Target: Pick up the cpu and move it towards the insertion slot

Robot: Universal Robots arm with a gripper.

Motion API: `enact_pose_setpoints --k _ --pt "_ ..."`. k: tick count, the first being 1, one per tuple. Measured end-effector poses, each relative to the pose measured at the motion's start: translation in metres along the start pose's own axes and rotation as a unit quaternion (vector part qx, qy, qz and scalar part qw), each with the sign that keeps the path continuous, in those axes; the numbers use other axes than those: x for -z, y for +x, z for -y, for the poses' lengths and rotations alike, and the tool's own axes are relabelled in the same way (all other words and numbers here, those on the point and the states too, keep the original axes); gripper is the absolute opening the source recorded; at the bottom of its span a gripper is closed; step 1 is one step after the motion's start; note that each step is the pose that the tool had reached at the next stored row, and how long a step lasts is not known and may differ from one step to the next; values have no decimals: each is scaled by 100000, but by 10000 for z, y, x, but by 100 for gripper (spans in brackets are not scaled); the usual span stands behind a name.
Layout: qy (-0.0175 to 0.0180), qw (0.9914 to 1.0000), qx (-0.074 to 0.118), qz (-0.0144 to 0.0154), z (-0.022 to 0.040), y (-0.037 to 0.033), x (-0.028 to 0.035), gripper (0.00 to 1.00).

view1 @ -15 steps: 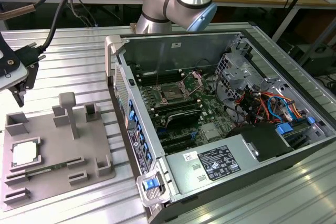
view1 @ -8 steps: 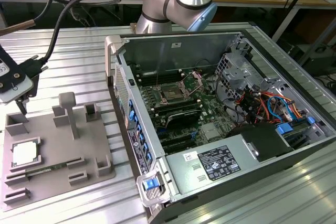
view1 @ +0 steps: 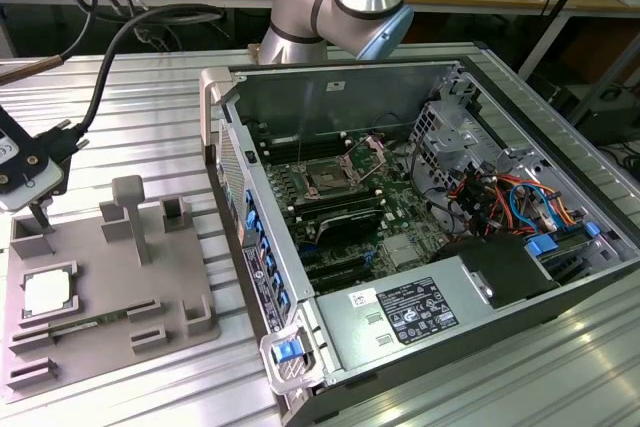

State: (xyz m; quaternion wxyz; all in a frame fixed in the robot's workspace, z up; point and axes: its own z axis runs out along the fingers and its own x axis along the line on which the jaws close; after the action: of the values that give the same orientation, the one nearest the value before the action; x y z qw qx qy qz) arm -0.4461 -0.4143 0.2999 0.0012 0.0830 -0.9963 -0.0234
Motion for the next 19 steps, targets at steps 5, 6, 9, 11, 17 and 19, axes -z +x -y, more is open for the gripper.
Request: enact_pose_setpoints --k 5,6,9,11,17,19 --pt "-15 100000 35 14 1 0 -10 54" --pt "-14 100000 37 14 1 0 -10 54" --pt "-14 100000 35 13 1 0 -9 54" --pt "-14 100000 35 15 1 0 -10 54" --pt "-14 100000 31 21 4 1 -39 61" --pt "-20 100000 47 16 10 1 -70 61"
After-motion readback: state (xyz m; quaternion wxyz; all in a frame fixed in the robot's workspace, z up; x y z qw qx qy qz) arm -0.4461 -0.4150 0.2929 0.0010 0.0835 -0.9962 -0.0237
